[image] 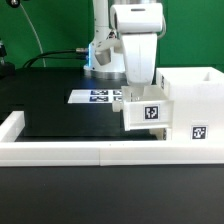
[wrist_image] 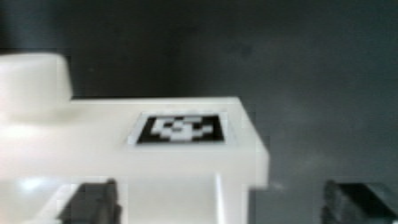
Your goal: Assemble drawer
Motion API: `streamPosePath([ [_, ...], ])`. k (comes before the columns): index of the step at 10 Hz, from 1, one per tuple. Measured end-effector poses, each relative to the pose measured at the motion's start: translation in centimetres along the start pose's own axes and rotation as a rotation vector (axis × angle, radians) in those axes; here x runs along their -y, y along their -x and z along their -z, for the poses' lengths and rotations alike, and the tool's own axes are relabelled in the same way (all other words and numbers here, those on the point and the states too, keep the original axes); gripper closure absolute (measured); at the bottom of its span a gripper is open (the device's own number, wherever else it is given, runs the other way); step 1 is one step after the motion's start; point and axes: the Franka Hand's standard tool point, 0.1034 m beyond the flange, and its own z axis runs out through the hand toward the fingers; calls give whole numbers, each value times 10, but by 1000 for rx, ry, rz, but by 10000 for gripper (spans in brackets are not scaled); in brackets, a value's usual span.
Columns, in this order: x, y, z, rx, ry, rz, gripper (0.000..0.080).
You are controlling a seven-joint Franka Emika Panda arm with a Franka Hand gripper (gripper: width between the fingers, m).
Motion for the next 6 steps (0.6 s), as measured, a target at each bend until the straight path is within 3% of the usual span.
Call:
streamPosePath([
  [1,-2,-1,8,3,7,-4,165],
  [3,-6,7,22,11,30,-6,154],
  [6,-7,47,30,5,40,29,150],
])
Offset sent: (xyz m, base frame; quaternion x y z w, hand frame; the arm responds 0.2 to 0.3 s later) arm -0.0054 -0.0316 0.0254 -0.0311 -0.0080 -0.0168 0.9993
